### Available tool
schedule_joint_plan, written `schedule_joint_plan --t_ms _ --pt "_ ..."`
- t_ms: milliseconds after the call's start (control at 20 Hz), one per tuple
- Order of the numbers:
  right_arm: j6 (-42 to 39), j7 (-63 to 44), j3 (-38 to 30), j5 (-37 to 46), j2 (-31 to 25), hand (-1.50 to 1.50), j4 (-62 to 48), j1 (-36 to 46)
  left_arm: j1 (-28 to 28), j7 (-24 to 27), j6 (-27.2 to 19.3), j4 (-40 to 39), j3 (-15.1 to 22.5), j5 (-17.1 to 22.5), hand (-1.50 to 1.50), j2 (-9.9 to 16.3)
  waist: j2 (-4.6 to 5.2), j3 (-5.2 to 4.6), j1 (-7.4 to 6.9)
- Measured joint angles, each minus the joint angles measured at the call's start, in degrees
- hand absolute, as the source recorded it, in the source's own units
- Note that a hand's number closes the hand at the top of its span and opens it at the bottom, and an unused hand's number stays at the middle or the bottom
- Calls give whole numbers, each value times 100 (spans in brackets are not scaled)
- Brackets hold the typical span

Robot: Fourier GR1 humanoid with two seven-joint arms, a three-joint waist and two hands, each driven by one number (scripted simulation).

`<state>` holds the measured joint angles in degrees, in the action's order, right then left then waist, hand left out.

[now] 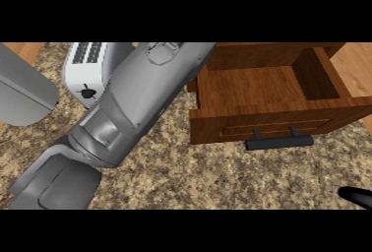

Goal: Pick up the can, place it into the drawer and close the drawer

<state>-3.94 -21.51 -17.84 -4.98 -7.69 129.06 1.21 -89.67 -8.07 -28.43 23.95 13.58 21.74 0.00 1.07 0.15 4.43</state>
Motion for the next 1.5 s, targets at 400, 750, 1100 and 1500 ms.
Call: schedule_joint_plan --t_ms 400,750,1100,1500 --pt "-18 -79 12 -33 -123 -150 -143 227 -220 132 -593 -372 333 349 -150 1 17 3 103" --pt "-193 142 222 400 -408 -150 -196 435 -280 348 -818 -531 420 639 -150 1 50 5 150" --pt "-362 529 662 1328 -794 -150 -443 764 -319 552 -919 -539 370 992 -150 0 76 1 112" --pt "-207 1133 1418 2908 -1093 -150 -1333 1210 -389 761 -906 -575 292 1257 -150 0 56 -2 -95"
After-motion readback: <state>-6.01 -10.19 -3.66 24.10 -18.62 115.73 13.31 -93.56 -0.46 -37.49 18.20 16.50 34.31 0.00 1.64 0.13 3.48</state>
